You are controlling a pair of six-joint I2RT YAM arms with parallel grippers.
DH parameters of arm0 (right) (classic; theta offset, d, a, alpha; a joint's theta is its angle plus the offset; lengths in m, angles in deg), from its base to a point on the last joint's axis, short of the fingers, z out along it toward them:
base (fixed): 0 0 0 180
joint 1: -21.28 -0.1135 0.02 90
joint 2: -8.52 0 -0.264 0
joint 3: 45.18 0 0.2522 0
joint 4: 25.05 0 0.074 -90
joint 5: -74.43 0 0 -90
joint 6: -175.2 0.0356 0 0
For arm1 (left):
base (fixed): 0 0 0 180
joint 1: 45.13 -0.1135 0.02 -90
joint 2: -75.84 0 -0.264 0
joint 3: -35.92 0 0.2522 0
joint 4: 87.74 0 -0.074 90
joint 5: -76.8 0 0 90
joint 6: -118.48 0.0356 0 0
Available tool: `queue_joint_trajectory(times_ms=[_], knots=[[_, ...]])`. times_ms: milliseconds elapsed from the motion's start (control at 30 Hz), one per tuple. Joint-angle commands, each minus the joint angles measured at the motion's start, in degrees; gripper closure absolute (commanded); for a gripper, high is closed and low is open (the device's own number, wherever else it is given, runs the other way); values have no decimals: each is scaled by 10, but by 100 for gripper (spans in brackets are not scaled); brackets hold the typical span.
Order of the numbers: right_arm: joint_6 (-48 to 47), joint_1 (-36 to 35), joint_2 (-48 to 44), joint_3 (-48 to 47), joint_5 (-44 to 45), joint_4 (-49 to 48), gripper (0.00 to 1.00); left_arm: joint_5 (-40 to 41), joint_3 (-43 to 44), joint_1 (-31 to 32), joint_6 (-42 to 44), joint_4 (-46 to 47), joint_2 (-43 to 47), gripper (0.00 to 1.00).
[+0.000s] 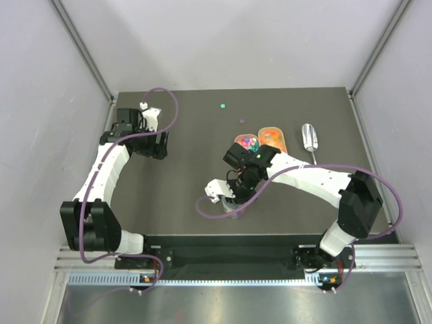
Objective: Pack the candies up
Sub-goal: Close the bottle lid on the packing bottle, then screw the bottle lid onto the packing bottle.
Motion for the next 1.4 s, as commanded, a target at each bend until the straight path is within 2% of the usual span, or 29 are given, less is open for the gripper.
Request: queue_joint_trajectory(times_ms=[0, 233, 700, 867, 1067, 1167, 1200, 1267, 1300, 1333, 1367], knots=[[-4, -6, -7, -23, 19, 2, 100, -11, 7, -3, 5, 2, -1, 14], [6, -9, 7, -75, 0, 14, 100, -26, 5, -3, -1, 12, -8, 14], [11, -18, 108, -71, 4, 1, 100, -27, -1, -3, -2, 14, -6, 14], [26, -18, 82, -82, 14, 3, 100, -41, -2, -3, 0, 10, -3, 14], [53, -5, -18, -93, 20, -22, 100, -77, 40, -3, 12, -19, 7, 9], [73, 16, -90, -55, 22, -79, 77, -138, 81, -3, 49, -69, 9, 2], [83, 29, -116, -17, 46, -142, 58, -189, 88, -3, 74, -90, 16, 2], [93, 44, -204, 35, 64, -237, 32, -220, 87, 4, 69, -83, 29, 2], [110, 53, -234, 102, 92, -290, 6, -235, 84, 11, 52, -77, 41, 2], [135, 53, -265, 140, 115, -434, 1, -238, 79, 19, 41, -65, 48, 2], [156, 53, -314, 176, 139, -495, 0, -244, 51, 35, 27, -49, 58, 2]])
